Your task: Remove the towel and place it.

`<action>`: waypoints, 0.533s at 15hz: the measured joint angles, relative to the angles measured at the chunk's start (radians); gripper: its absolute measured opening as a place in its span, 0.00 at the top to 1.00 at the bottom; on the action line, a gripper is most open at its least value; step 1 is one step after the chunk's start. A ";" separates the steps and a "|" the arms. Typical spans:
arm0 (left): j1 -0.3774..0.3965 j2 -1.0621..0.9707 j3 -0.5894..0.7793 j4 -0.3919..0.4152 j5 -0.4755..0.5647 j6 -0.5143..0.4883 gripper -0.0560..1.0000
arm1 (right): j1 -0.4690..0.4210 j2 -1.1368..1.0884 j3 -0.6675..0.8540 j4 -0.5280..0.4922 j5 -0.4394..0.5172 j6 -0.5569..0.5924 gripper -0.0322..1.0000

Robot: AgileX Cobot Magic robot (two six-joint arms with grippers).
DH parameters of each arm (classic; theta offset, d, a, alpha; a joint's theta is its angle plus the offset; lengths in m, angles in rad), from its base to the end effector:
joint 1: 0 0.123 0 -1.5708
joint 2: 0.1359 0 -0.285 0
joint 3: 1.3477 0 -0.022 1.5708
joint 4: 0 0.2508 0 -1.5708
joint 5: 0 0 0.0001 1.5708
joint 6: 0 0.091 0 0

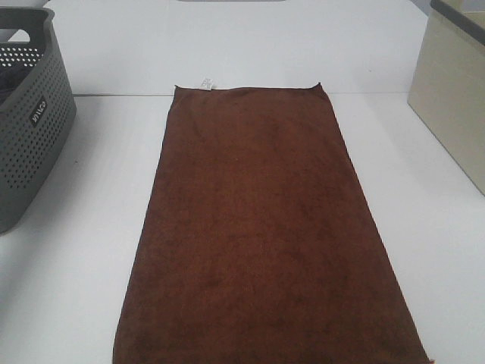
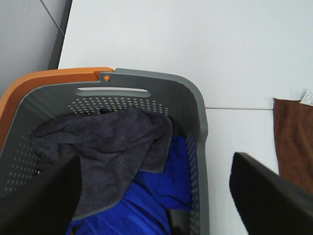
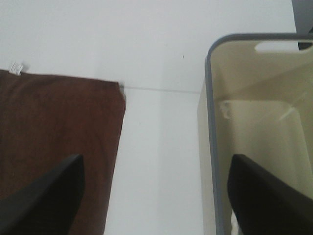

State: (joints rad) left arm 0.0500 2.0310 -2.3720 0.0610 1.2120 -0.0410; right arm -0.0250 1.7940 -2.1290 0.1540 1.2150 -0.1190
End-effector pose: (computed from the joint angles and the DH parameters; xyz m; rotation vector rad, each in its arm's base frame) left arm 0.4425 0.0273 0.4188 -0.1098 2.3513 0.0821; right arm 0.3835 0.0035 0.4487 -0.1170 2.3499 0.1262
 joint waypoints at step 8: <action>0.000 -0.716 0.880 -0.008 -0.176 -0.037 0.23 | 0.000 -0.834 0.866 -0.013 0.006 0.000 0.22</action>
State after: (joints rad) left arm 0.0500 1.3150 -1.4920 0.0530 1.0360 -0.0780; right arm -0.0250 0.9600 -1.2630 0.1410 1.2210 -0.1190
